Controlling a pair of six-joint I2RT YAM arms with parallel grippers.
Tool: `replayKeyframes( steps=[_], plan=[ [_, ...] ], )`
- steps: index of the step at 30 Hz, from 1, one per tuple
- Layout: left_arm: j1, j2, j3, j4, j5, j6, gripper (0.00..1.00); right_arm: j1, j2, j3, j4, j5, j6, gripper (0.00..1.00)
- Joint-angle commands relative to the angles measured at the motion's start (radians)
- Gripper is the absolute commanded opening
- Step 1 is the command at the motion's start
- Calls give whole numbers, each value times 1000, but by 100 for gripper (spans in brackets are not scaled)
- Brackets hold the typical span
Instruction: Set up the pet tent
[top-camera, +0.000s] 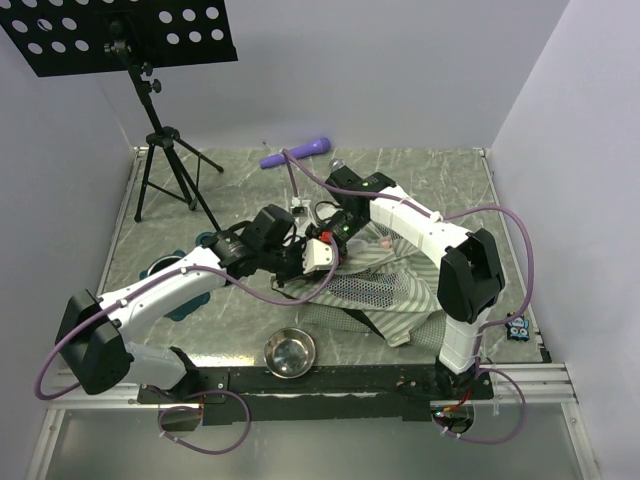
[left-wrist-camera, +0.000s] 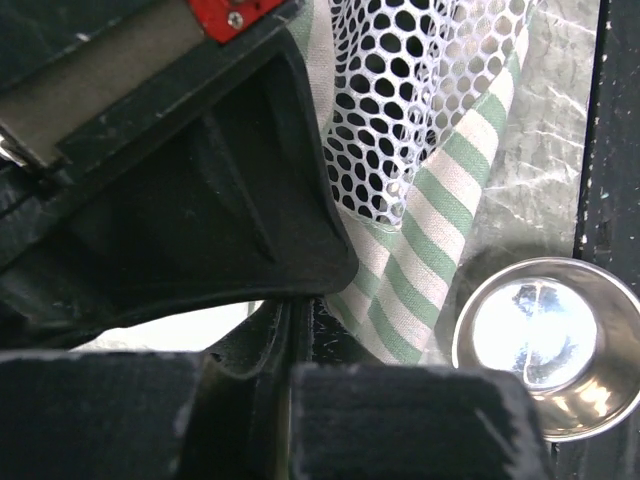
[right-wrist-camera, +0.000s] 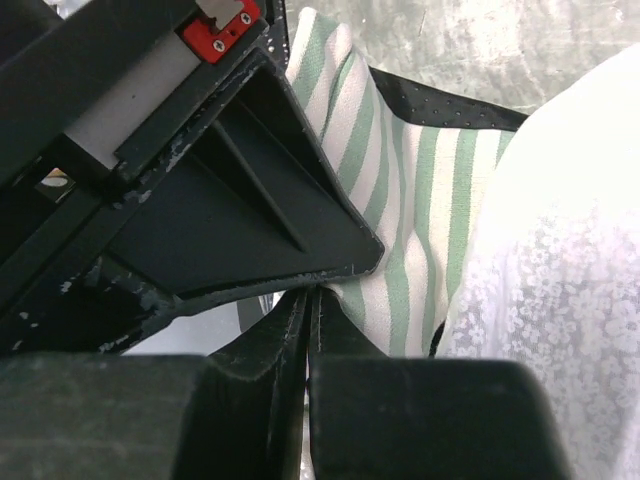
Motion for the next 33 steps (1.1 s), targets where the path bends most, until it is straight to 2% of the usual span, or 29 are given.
replayKeyframes(
  steps=[1, 3, 7, 10, 12, 14, 16, 17, 19, 20, 22, 23, 27, 33],
  plan=[
    [-9, -10, 14, 29, 12, -1, 1, -3, -46, 6, 6, -15, 44, 0],
    [-4, -27, 0, 19, 6, 2, 1, -15, -45, -4, -27, 2, 12, 0],
    [51, -77, -35, 7, 21, 19, 1, -76, -60, -66, -80, 55, -74, 18],
    [78, -96, -49, -8, 15, 32, 1, -101, -72, -101, -97, 86, -115, 21],
    [94, -102, -55, -15, 24, 35, 1, -101, -78, -112, -81, 92, -114, 17],
    [94, -102, -54, -1, 35, 31, 1, -93, -66, -89, -67, 71, -83, 3],
    [94, -91, -43, 5, 44, 28, 1, -76, -51, -54, -63, 37, -60, 0],
    [92, -87, -37, 1, 50, 22, 1, -75, -48, -41, -51, 14, -36, 8],
    [94, -81, -27, -14, 49, 29, 1, -81, -54, -6, -34, -14, -8, 42],
    [97, -88, -37, -19, 47, 34, 1, -93, -60, 8, -31, -24, -4, 55],
    [117, -114, -63, -28, 49, 57, 1, -142, -81, 32, -17, -35, 16, 76],
    [132, -126, -78, -28, 44, 65, 1, -165, -87, 55, -37, -37, 9, 82],
    [209, -169, -116, -60, 60, 132, 1, -278, -126, 85, -104, -55, -25, 88],
    [284, -234, -187, -82, 35, 252, 1, -537, -170, 49, -227, 40, -198, 90]
  ],
)
